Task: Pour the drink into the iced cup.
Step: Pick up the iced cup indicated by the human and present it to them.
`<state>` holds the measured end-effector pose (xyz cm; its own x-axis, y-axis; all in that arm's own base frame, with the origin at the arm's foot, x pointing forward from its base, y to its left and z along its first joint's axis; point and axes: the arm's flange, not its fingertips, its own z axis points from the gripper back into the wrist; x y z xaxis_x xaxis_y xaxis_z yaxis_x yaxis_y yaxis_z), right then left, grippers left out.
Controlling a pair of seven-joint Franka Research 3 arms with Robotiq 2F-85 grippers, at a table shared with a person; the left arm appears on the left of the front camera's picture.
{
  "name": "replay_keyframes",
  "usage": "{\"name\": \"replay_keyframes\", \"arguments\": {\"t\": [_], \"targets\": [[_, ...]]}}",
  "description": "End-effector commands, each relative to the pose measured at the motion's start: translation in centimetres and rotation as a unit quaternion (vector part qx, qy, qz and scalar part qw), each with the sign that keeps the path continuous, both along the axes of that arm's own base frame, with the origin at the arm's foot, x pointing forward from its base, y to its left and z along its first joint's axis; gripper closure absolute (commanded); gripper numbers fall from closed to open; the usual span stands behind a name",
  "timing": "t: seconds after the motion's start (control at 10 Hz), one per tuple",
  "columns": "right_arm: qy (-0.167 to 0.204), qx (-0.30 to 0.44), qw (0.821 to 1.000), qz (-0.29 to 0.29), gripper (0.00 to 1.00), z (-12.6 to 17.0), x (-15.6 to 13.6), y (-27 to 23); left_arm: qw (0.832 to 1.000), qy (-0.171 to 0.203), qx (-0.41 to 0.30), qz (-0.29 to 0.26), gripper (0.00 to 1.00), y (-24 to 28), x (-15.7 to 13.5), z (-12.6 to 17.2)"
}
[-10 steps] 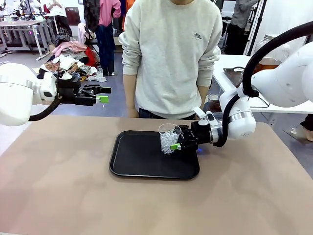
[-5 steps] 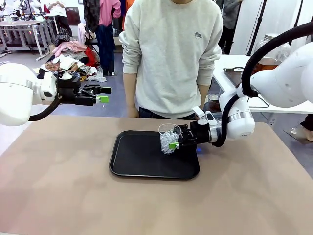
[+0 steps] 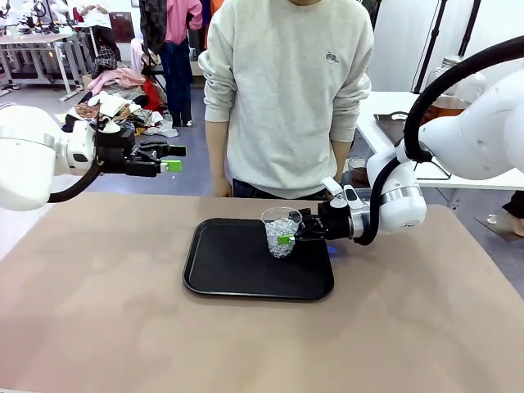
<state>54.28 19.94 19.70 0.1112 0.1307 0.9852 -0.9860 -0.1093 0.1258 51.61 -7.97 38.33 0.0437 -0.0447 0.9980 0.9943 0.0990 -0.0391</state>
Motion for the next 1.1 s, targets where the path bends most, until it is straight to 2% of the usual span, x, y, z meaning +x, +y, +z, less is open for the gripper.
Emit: {"name": "replay_keyframes", "arguments": {"t": [0.0,0.3,0.7,0.9,1.0], "targets": [[0.016,0.015,1.000,-0.001,0.35,0.3,0.6,0.9,1.000,-0.001,-0.004,0.005,0.00,-0.1,0.1,0.2],[0.016,0.044,0.999,0.005,0.35,1.9,0.4,0.1,1.000,-0.001,-0.004,0.005,0.00,-0.1,0.1,0.2],[-0.010,0.053,0.998,-0.020,0.35,8.0,0.1,-3.0,1.000,-0.001,-0.004,0.005,0.00,-0.1,0.1,0.2],[0.002,0.054,0.998,-0.009,0.35,11.2,1.2,-4.2,1.000,-0.001,-0.004,0.005,0.00,-0.1,0.1,0.2],[-0.005,0.046,0.999,-0.017,0.35,12.3,1.9,-4.5,1.000,-0.001,-0.004,0.005,0.00,-0.1,0.1,0.2]]}}
